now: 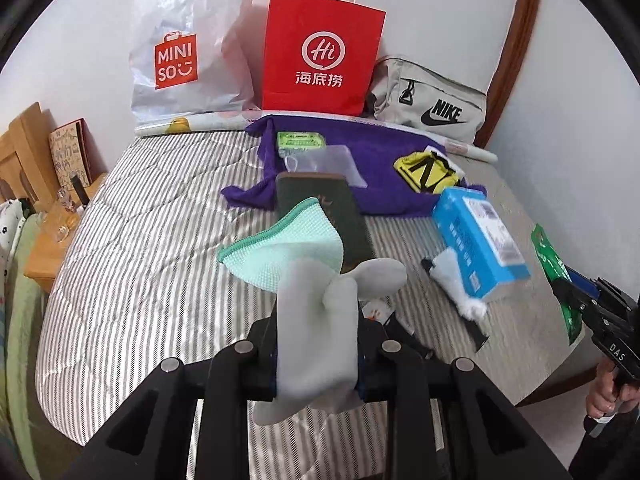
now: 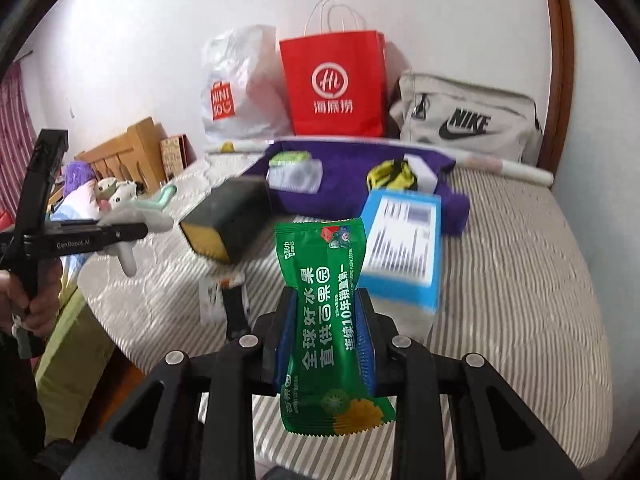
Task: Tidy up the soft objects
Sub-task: 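Carry the glove with the left gripper while the right gripper carries the green packet to the towel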
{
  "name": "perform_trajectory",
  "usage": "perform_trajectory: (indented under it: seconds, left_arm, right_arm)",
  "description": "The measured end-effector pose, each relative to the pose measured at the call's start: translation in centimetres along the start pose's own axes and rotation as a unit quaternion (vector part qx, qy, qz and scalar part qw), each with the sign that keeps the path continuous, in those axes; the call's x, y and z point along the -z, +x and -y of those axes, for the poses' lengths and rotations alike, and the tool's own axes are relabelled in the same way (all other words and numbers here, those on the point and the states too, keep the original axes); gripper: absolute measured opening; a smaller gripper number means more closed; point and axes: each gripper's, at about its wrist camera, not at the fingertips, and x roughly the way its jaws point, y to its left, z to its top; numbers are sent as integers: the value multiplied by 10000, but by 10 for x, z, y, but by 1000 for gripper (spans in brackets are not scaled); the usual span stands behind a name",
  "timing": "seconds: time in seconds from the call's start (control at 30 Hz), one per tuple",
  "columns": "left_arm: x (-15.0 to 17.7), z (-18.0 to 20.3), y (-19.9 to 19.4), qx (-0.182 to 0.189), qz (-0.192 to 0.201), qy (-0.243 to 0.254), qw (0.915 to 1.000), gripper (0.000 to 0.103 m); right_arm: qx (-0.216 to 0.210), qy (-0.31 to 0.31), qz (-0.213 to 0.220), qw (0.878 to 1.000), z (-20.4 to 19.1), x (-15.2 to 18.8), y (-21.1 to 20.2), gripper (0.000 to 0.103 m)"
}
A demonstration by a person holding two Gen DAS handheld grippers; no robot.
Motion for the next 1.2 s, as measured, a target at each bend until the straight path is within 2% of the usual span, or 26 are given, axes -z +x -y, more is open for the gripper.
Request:
perform_trajectory:
  seconds: [0.3,0.7,0.87,1.2]
  left_arm:
    - [-35,7,17,7,-164,-151,9998,25]
    - [-95,11,64,49,-372,-187,9991,26]
    - [-121,11,83,197,-386,-318,9986,26]
    - [-149,16,128,58,-633,-62,9980,28]
  right_arm:
    - [75,1,165,9998,16,-54,18,28]
    - [276,261,-4,9993,47,-116,83,28]
    - [278,364,-165,9988,55,-133,114,28]
    - [365,351,-439,9978,61,-146,162,29]
